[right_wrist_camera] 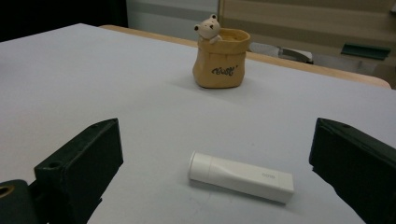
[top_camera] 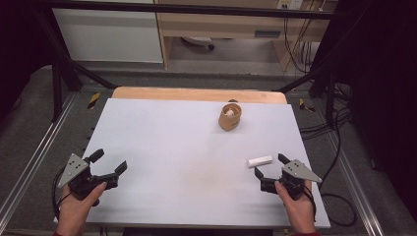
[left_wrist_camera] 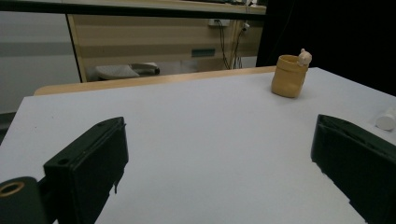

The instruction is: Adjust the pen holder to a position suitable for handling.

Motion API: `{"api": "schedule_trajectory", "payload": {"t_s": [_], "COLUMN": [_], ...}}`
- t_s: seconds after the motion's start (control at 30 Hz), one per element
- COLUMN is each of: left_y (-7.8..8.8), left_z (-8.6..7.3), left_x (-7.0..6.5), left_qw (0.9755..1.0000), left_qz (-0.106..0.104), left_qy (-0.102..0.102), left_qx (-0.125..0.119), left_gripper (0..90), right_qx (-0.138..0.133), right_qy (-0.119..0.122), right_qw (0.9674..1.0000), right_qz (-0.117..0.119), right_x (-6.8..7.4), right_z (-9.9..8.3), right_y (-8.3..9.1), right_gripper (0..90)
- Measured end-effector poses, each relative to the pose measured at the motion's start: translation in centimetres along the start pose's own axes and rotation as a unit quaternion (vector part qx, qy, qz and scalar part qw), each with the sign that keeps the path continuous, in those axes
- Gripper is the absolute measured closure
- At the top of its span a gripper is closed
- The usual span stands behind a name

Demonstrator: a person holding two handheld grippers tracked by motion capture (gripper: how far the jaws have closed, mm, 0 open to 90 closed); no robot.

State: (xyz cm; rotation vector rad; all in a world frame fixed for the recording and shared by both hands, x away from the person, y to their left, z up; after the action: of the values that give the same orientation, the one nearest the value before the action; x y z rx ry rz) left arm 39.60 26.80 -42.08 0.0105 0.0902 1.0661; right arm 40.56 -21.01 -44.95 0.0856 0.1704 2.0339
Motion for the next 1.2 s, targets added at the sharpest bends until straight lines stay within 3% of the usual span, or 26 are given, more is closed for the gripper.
{"api": "schedule_trajectory", "payload": {"t_s": [0.27, 0.37, 0.4, 0.43, 0.47, 0.57, 0.7, 0.8, 0.93, 0.97, 1.2], "left_y": [0.0, 0.0, 0.0, 0.0, 0.0, 0.0, 0.0, -0.1, 0.0, 0.0, 0.0], "left_z": [-0.2, -0.3, -0.3, -0.4, -0.4, -0.5, -0.5, -0.6, -0.6, -0.6, -0.6], "left_x": [0.0, 0.0, 0.0, 0.0, 0.0, 0.0, 0.0, 0.0, 0.0, 0.0, 0.1], "left_qw": [1.0000, 0.9999, 0.9999, 0.9999, 0.9999, 0.9999, 0.9999, 0.9999, 0.9998, 0.9998, 0.9998], "left_qz": [0.000, 0.001, 0.001, 0.000, 0.001, 0.001, 0.001, 0.001, 0.001, 0.001, 0.002], "left_qy": [-0.001, -0.001, -0.001, -0.001, -0.001, -0.002, -0.001, 0.000, -0.001, -0.001, -0.001], "left_qx": [0.007, 0.011, 0.011, 0.012, 0.013, 0.014, 0.015, 0.017, 0.018, 0.018, 0.018], "left_gripper": [4.1, 4.2, 4.2, 4.2, 4.2, 4.2, 4.2, 4.2, 4.2, 4.2, 4.2], "right_qx": [0.033, 0.067, 0.067, 0.090, 0.097, 0.100, 0.074, 0.053, 0.046, 0.048, 0.047], "right_qy": [-0.008, -0.014, -0.014, -0.012, -0.012, 0.006, -0.004, -0.006, 0.010, 0.008, 0.020], "right_qw": [0.9994, 0.9977, 0.9977, 0.9957, 0.9950, 0.9947, 0.9971, 0.9986, 0.9989, 0.9988, 0.9984], "right_qz": [-0.001, 0.003, 0.003, 0.015, 0.020, 0.025, 0.017, 0.007, -0.004, -0.006, -0.024], "right_x": [0.0, 0.3, 0.3, 1.0, 1.3, 1.8, 1.3, 0.8, 0.2, -0.2, -3.7], "right_z": [-1.1, -2.1, -2.1, -2.8, -2.9, -2.9, -1.6, -0.3, 0.5, 1.0, 1.8], "right_y": [-0.2, -0.3, -0.3, -0.3, -0.3, -0.4, -0.8, -1.2, -1.7, -2.1, -3.3], "right_gripper": [2.4, 3.3, 3.3, 3.7, 4.0, 5.2, 8.0, 13.3, 22.8, 31.7, 65.5]}}
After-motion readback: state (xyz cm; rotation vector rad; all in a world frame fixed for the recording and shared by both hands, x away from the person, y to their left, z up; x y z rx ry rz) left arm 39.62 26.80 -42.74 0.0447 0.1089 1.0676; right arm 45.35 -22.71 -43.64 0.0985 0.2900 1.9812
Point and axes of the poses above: each handheld gripper's, and its own axes: y roughly backward along the jaws, z roughly out of its top, x roughly to its left, the point moved 9 cm from there along -y, roughly forward along the jaws, and after that the axes turned 9 degrees about -x, right-handed, at the moved point
